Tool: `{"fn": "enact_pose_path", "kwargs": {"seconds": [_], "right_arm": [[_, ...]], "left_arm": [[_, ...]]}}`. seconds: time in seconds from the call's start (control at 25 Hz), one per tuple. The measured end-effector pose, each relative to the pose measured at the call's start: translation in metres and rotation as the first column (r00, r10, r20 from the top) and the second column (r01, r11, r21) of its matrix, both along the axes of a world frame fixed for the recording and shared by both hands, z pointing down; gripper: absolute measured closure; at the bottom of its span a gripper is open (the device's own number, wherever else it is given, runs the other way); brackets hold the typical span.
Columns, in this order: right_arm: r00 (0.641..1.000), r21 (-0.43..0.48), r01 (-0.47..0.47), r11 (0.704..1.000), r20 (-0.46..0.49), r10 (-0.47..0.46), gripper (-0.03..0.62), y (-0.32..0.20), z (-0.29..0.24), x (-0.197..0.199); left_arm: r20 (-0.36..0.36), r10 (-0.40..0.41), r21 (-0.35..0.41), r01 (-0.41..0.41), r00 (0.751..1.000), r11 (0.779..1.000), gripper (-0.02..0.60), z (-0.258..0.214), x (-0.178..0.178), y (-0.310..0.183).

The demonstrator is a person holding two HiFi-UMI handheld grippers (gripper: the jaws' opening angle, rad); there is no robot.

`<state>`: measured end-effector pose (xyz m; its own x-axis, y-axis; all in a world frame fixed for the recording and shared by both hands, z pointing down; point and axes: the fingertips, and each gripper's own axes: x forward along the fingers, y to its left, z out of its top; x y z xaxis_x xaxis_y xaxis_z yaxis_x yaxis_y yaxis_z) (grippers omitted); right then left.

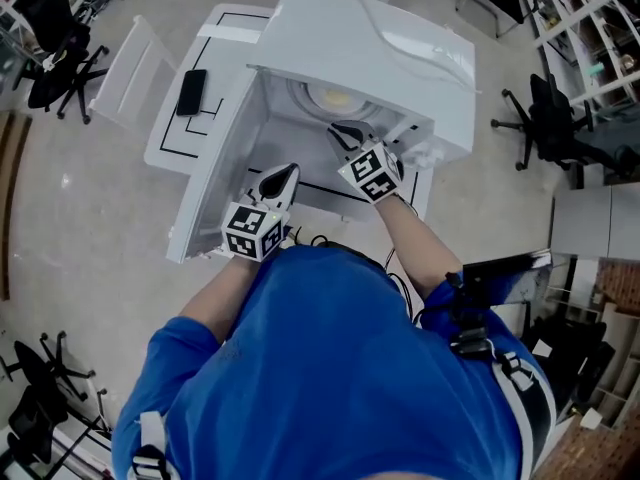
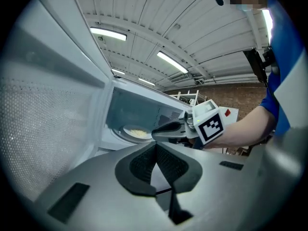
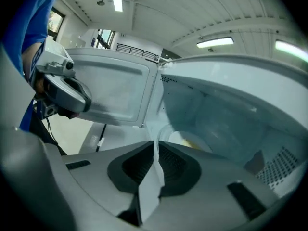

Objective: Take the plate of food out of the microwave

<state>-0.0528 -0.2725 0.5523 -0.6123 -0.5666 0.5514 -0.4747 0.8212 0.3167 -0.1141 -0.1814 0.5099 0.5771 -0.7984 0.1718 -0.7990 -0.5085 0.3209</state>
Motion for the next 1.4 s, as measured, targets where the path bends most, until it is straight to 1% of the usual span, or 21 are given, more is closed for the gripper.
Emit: {"fn": "enact_pose_path", "kwargs": {"seconds": [0.12,0.24,0.4,0.52,0.68,0.92,1.16,1.32,1.4], "right_arm": [[0.996,0.036,0.000,0.999,-0.086,0.003,0.576,-0.016,0.006,0.003],[0.981,0.084,0.041,0.996,-0.190,-0.024,0.569,-0.030,0.013,-0.002],[0.944,0.120,0.097,0.988,-0.325,-0.054,0.562,-0.042,0.027,-0.005],[0.915,0.126,0.118,0.985,-0.400,-0.058,0.540,-0.049,0.035,-0.003],[0.889,0.115,0.107,0.988,-0.456,-0.043,0.531,-0.053,0.047,0.002],[0.855,0.133,0.110,0.985,-0.518,-0.025,0.531,-0.060,0.052,0.001],[0.830,0.132,0.114,0.985,-0.557,-0.021,0.533,-0.067,0.055,0.002],[0.804,0.118,0.135,0.984,-0.593,-0.039,0.565,-0.068,0.061,0.004],[0.796,0.114,0.141,0.983,-0.603,-0.045,0.566,-0.068,0.062,0.005]], "left_arm": [[0.004,0.023,0.003,-0.023,1.000,1.000,0.572,-0.002,0.001,0.002],[0.002,0.041,0.003,-0.041,0.999,0.999,0.572,-0.002,0.000,0.001],[-0.003,0.061,0.011,-0.061,0.998,0.998,0.572,-0.004,0.001,-0.001],[-0.010,0.067,0.013,-0.067,0.998,0.998,0.572,-0.006,0.002,-0.003],[-0.018,0.065,0.016,-0.065,0.998,0.998,0.572,-0.008,0.001,-0.007],[-0.016,0.061,0.021,-0.061,0.998,0.998,0.572,-0.010,-0.001,-0.010],[-0.014,0.069,0.018,-0.068,0.998,0.997,0.572,-0.009,0.002,-0.008],[-0.012,0.067,0.018,-0.067,0.998,0.998,0.572,-0.008,0.001,-0.009],[-0.012,0.067,0.018,-0.067,0.998,0.998,0.572,-0.008,0.001,-0.010]]}}
